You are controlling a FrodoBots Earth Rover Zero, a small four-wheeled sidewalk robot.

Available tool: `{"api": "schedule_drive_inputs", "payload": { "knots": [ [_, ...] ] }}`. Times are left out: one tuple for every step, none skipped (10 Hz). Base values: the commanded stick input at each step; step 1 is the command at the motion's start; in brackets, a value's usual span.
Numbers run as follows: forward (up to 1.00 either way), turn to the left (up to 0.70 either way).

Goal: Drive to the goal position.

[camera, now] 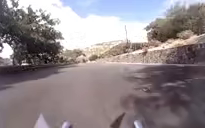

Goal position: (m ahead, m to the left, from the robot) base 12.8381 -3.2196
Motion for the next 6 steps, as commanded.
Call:
{"api": "schedule_drive_inputs", "payload": {
  "knots": [
    [0.70,0.00],
    [0.70,-0.16],
    [0.70,-0.28],
    [0.70,-0.28],
    [0.70,-0.28],
    [0.70,-0.15]
  ]
}}
